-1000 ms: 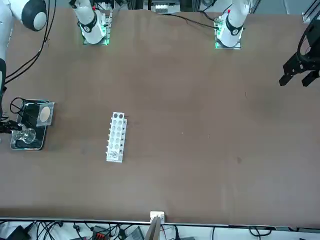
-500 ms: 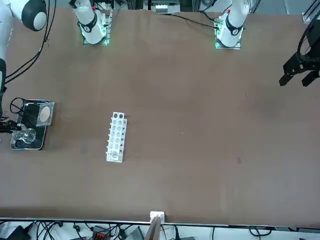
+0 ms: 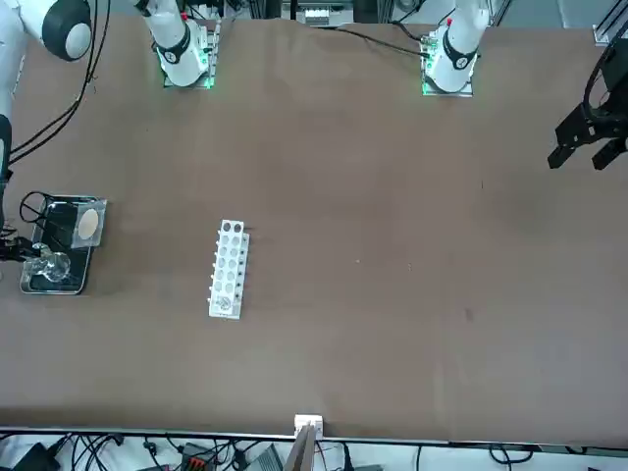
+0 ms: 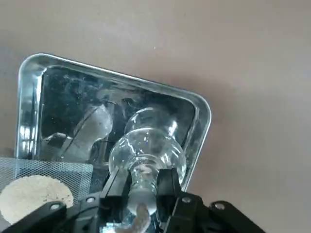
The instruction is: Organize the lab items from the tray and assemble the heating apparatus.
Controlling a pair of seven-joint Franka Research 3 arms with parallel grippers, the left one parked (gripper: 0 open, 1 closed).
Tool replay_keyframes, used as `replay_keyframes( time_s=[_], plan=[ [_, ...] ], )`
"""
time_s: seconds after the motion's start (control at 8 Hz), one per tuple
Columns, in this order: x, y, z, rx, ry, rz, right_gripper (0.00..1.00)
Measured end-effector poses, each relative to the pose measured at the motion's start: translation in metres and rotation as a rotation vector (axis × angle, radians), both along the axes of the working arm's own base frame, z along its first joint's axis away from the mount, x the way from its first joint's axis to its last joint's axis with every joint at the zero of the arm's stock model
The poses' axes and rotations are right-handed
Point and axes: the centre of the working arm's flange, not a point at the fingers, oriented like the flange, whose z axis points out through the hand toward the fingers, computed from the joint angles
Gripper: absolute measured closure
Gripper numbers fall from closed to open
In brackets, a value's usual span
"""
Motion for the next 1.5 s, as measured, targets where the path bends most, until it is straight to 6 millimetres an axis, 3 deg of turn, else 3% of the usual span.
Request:
replay_keyframes(
  time_s=[0.25, 0.38, 0.62, 0.75, 1.0, 1.25, 1.38, 1.5],
  plan=[
    [0.009, 0.011, 0.03, 0.014, -0.024, 0.005, 0.67],
    [0.018, 0.028, 0.062, 0.022, -0.052, 0.002, 0.67],
    [0.033, 0.092, 0.132, 0.052, -0.08, -0.038, 0.67],
    [0.034, 0.123, 0.152, 0.074, -0.07, -0.063, 0.67],
    [0.03, 0.182, 0.156, 0.105, -0.037, -0.154, 0.67],
    [0.013, 0.25, 0.131, 0.119, -0.039, -0.227, 0.67],
    [-0.003, 0.276, 0.115, 0.128, -0.036, -0.24, 0.67],
    [-0.021, 0.29, 0.097, 0.139, -0.015, -0.241, 0.67]
  ],
)
